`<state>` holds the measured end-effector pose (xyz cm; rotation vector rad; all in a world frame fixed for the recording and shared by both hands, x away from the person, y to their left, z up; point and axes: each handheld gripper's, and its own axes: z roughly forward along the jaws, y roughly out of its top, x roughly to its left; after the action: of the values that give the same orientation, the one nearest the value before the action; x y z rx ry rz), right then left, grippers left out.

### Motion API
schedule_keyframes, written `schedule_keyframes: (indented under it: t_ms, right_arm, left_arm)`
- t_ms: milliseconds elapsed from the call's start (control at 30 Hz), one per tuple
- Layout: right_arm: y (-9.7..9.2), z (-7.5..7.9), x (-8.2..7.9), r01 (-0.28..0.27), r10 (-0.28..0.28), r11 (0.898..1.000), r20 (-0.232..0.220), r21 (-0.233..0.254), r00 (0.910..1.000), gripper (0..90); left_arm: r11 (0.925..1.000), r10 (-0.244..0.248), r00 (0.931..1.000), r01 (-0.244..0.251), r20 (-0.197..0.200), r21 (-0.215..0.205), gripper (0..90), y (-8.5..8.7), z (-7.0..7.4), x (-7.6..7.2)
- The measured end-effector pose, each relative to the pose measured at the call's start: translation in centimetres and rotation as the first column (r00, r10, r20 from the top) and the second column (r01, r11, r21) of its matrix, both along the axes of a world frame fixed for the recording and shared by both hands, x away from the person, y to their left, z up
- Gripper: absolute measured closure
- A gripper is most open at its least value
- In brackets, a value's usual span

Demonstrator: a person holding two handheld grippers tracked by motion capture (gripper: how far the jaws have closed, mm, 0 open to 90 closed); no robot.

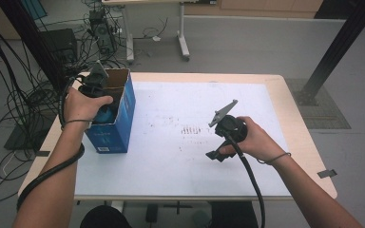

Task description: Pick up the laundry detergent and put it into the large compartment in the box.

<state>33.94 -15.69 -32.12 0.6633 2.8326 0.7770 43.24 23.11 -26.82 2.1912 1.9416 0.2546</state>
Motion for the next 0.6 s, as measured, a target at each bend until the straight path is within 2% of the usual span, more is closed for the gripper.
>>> schedule_keyframes:
  t_ms: [600]
  right_arm:
    - [-0.04, 0.01, -0.01, 0.001, -0.001, 1.0, 0.001, 0.002, 1.0, 6.8]
  left_arm:
    - [1.0, 0.003, 1.0, -0.003, 0.002, -0.002, 37.7, 0.02, -0.03, 0.03]
